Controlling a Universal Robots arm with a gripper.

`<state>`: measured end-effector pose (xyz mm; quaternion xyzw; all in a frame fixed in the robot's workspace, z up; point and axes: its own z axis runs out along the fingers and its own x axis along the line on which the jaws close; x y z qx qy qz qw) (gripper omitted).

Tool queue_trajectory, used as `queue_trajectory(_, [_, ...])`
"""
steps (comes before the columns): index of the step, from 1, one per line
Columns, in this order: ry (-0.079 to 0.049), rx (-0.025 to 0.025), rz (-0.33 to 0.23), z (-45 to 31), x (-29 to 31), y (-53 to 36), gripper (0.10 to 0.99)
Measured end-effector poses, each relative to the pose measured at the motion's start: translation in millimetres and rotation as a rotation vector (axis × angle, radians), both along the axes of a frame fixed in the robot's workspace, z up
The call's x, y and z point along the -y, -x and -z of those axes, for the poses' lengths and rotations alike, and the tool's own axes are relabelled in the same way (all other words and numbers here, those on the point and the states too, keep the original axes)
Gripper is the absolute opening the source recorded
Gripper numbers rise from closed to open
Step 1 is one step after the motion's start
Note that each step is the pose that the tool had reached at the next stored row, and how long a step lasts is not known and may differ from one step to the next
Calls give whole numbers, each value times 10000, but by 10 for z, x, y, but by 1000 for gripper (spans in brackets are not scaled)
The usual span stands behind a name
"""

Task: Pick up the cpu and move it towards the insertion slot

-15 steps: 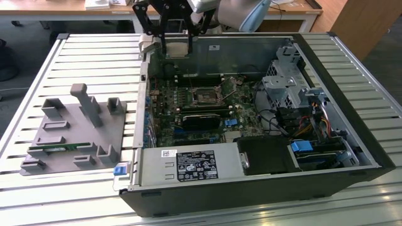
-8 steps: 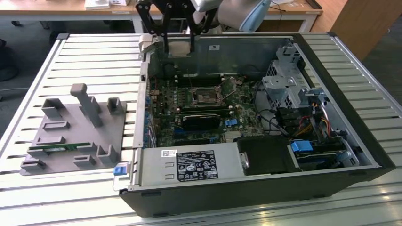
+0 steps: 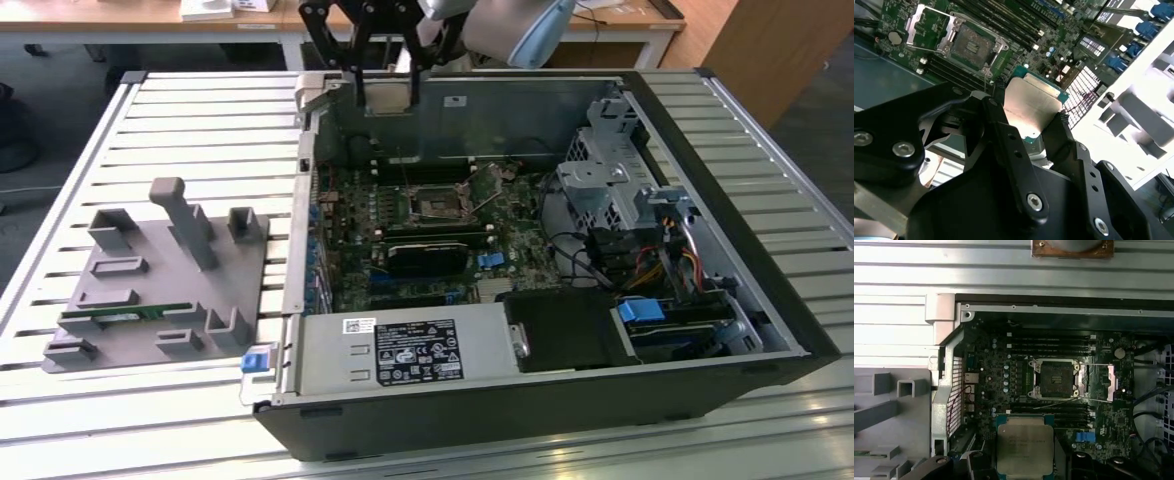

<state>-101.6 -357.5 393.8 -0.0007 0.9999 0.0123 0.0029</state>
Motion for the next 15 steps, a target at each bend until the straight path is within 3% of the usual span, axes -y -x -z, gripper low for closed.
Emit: queue_trajectory(15, [0, -1, 6, 50, -207, -282, 545])
